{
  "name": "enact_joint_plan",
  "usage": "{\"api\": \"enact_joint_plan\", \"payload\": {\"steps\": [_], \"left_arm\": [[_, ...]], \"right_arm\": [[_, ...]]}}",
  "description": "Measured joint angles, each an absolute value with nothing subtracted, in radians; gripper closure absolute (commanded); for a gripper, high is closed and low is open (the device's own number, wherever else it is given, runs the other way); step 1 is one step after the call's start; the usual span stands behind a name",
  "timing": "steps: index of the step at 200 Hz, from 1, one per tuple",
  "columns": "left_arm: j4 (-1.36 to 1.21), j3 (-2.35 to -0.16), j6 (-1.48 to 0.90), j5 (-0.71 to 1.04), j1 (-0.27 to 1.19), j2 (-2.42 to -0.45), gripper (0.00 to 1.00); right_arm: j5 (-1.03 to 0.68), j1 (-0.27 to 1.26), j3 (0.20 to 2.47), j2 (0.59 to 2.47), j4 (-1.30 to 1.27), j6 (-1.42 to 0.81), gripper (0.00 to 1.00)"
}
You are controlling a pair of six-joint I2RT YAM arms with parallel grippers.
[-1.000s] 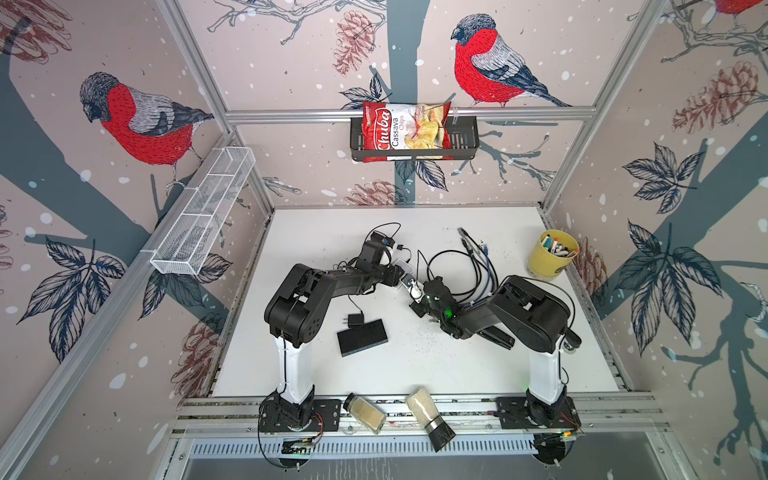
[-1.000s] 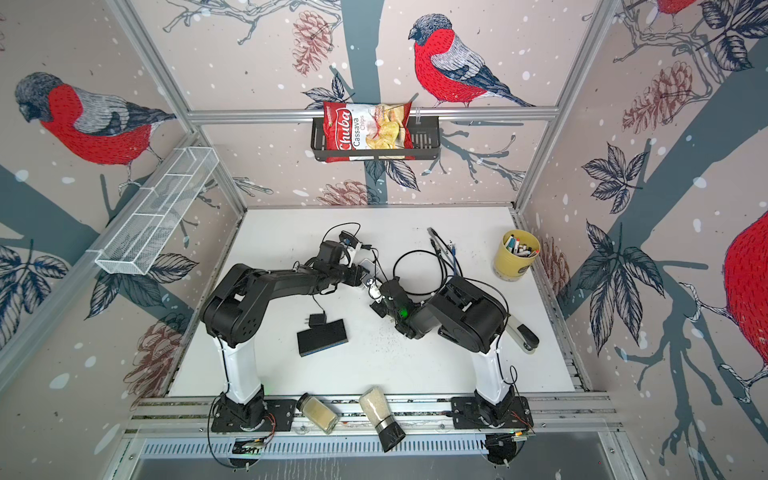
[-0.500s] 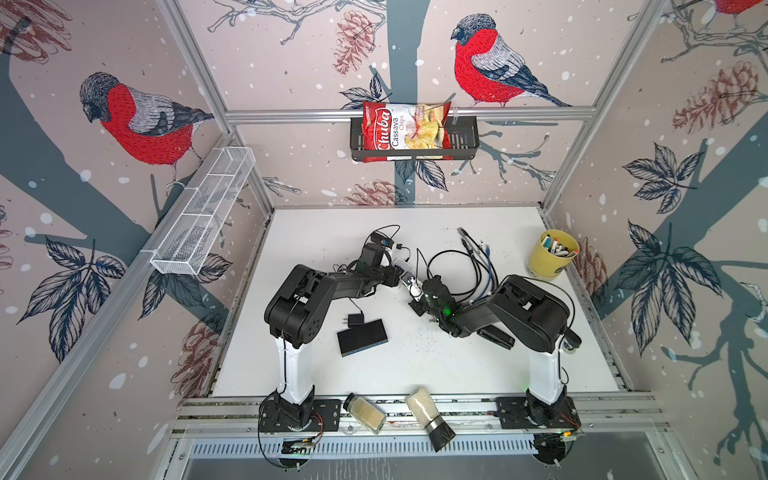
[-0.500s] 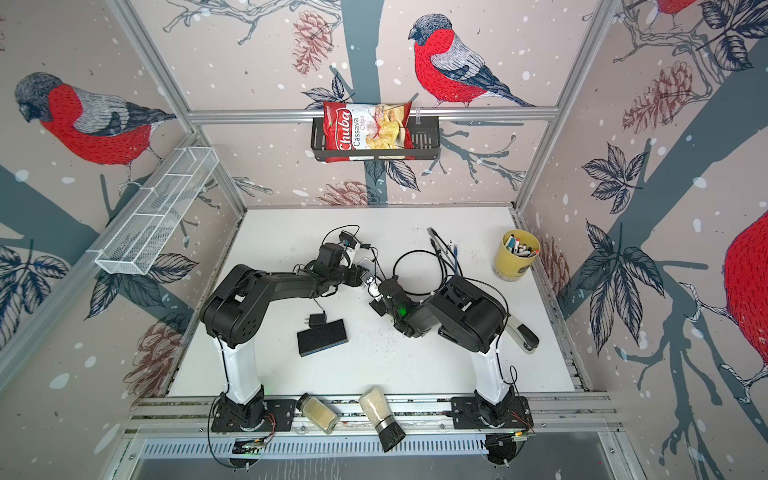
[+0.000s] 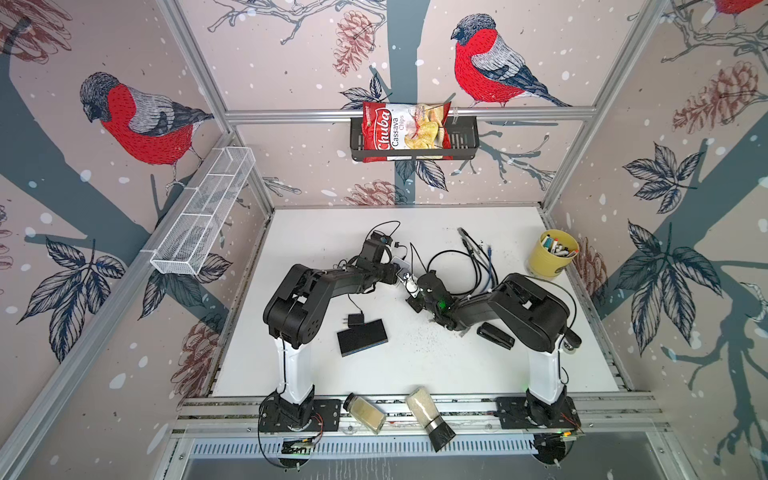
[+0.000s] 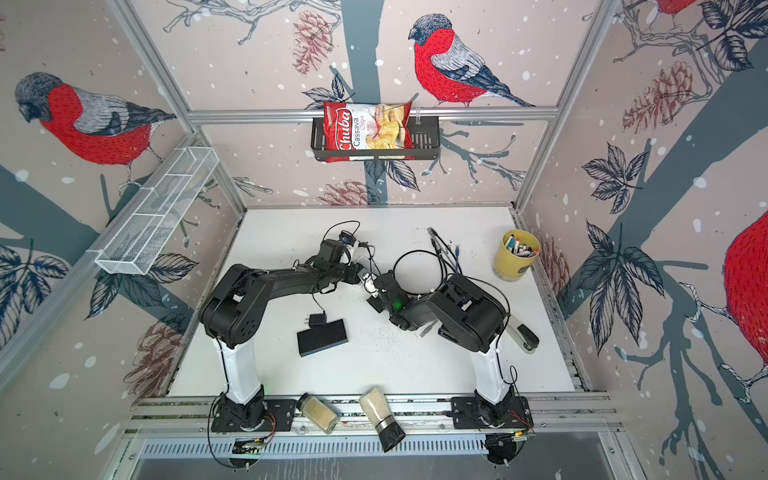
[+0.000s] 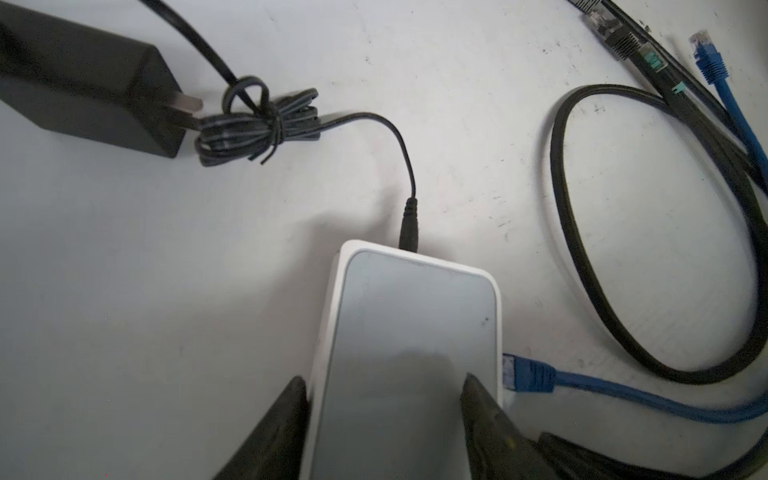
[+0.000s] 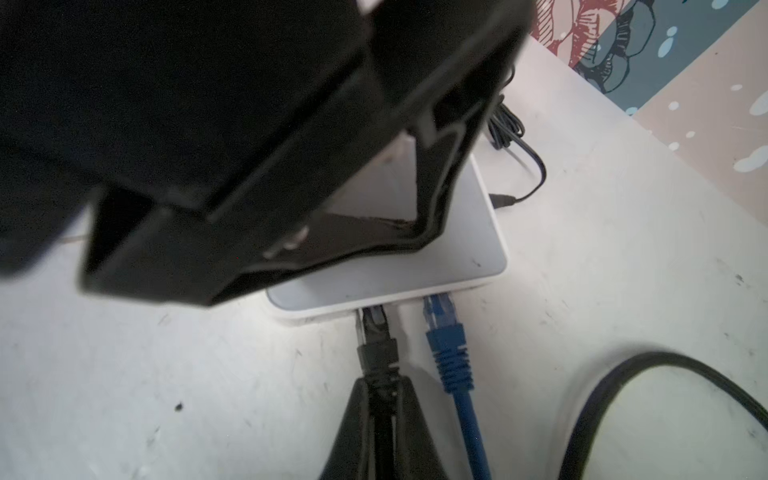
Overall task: Insert the plug into the switch port
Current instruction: 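Release the black plug and raise the right gripper away from the router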
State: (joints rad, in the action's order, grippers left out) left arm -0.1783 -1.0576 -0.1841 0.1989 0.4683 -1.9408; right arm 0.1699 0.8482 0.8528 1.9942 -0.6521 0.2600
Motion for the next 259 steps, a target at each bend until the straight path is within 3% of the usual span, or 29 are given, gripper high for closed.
{"api": "enact_joint_plan", "payload": {"steps": [101, 178, 259], "left_arm": [[-0.147, -1.023, -0.185, 0.274, 0.429, -1.908, 0.41], [-0.109, -1.018, -0.185, 0.311, 0.428, -1.895, 0.40], [-0.040, -1.032, -0.175, 0.304, 0.428, -1.856, 0.30]], "right_arm": [[0.065, 0.820, 0.864, 1.951, -0.582, 0.239, 0.83], [-0.040, 0.754, 0.809, 1.827, -0.665, 0.176, 0.82], [-0.056, 0.680, 0.730, 1.606, -0.667, 0.107, 0.82]]}}
